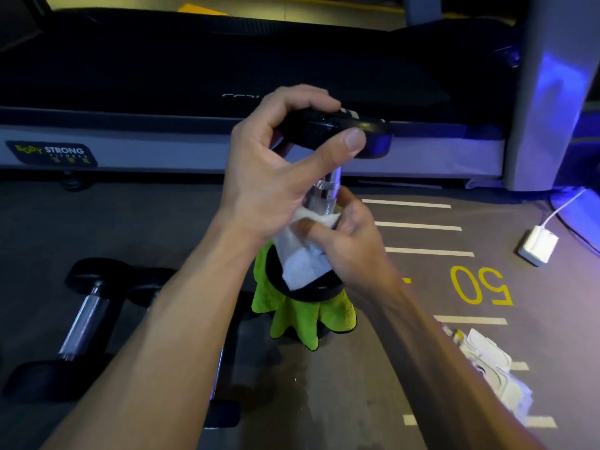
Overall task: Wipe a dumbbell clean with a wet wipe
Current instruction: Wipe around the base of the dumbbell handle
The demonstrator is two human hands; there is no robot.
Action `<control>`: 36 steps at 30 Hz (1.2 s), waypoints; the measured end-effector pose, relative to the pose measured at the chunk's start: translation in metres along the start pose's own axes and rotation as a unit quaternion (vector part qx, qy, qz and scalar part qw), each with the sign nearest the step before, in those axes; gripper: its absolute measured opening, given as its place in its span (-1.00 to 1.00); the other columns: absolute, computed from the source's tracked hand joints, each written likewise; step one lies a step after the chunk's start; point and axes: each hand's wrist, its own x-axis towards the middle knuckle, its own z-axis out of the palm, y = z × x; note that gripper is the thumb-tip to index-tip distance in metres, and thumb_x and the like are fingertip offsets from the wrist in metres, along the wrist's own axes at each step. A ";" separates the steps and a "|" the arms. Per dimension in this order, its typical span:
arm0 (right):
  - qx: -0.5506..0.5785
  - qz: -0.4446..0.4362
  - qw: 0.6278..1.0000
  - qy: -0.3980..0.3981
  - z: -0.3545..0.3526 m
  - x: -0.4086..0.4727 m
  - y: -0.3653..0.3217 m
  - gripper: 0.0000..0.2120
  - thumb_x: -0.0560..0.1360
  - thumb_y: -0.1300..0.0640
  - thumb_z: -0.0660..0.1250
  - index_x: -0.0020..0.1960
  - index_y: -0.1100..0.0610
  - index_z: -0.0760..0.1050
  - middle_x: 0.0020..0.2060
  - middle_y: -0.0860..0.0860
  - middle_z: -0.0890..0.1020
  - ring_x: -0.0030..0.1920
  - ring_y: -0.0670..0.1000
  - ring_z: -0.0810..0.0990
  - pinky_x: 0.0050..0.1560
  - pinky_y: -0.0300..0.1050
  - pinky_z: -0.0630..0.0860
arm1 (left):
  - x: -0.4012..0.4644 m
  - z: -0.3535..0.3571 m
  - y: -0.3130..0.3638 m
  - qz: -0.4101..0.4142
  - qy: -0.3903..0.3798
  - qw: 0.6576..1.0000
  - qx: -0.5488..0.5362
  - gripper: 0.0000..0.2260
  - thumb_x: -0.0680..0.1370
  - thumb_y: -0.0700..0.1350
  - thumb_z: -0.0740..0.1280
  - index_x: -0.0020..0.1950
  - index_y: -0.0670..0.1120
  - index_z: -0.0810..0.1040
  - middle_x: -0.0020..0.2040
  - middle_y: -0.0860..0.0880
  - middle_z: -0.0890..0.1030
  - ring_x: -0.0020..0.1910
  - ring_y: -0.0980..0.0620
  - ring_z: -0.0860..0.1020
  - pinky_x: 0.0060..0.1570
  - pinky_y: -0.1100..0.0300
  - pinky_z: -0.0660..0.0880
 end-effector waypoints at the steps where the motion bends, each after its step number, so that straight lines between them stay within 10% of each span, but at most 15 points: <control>1: 0.043 -0.007 0.999 0.029 0.003 -0.002 0.001 -0.60 0.46 0.38 0.41 0.27 0.34 0.46 -0.07 0.16 0.70 -0.07 0.04 0.68 -0.05 -0.07 0.62 | 0.000 0.000 0.000 0.002 0.001 1.000 0.000 -0.74 0.49 -0.11 0.58 0.11 -0.08 0.62 0.21 -0.06 0.63 0.19 0.09 0.63 0.23 0.14 0.55; 13: 0.103 0.134 0.986 -0.009 -0.007 0.002 -0.008 -0.61 0.73 -0.04 0.10 0.26 0.20 0.55 0.24 0.22 0.66 0.29 0.18 0.63 0.43 0.15 0.47 | 0.004 -0.004 -0.004 -0.003 0.002 1.000 -0.016 -0.77 0.51 -0.10 0.55 0.12 -0.02 0.61 0.16 0.06 0.63 0.18 0.07 0.62 0.20 0.09 0.56; 16: 0.104 0.189 0.976 0.008 -0.001 0.011 -0.009 -0.32 0.66 -0.32 0.04 0.11 0.26 0.62 0.08 0.25 0.69 0.09 0.26 0.69 0.21 0.25 0.58 | 0.003 -0.002 -0.004 -0.002 0.002 1.000 -0.023 -0.76 0.50 -0.09 0.56 0.12 -0.03 0.61 0.17 0.05 0.62 0.19 0.03 0.63 0.23 -0.01 0.58; 22: 0.094 0.203 0.972 0.071 0.020 0.023 -0.021 -0.47 0.60 -0.23 0.17 -0.29 0.15 0.55 -0.40 0.13 0.57 -0.42 0.15 0.55 -0.41 -0.10 0.49 | 0.005 -0.006 -0.004 -0.015 0.009 0.999 -0.031 -0.75 0.49 -0.06 0.55 0.12 -0.03 0.60 0.13 0.04 0.64 0.14 0.11 0.63 0.16 0.13 0.56; 28: 0.013 -0.045 0.988 0.150 0.036 0.010 -0.009 -0.72 0.74 0.06 0.12 0.04 0.05 0.59 -0.17 -0.12 0.69 -0.10 -0.13 0.65 -0.04 -0.17 0.59 | 0.005 -0.005 -0.004 -0.014 0.022 0.999 -0.023 -0.76 0.49 -0.04 0.54 0.10 -0.01 0.60 0.08 0.05 0.64 0.10 0.12 0.61 0.16 0.16 0.54; 31: 0.021 0.000 0.986 0.167 0.036 0.022 -0.022 -0.59 0.74 0.02 0.12 -0.14 -0.07 0.66 -0.22 -0.13 0.72 -0.10 -0.09 0.69 0.02 -0.01 0.63 | 0.006 -0.010 -0.005 -0.022 0.024 0.999 -0.024 -0.77 0.50 -0.03 0.54 0.10 0.01 0.61 0.05 0.11 0.65 0.06 0.16 0.62 0.09 0.22 0.53; 36: 0.102 0.166 0.970 0.146 0.039 0.034 -0.044 -0.53 0.68 0.06 0.15 -0.35 0.11 0.56 -0.43 0.13 0.54 -0.45 0.06 0.50 -0.43 -0.22 0.42 | 0.006 -0.019 -0.005 -0.042 0.025 0.997 -0.059 -0.77 0.49 -0.04 0.51 0.11 -0.01 0.61 0.11 0.05 0.64 0.09 0.16 0.63 0.04 0.24 0.58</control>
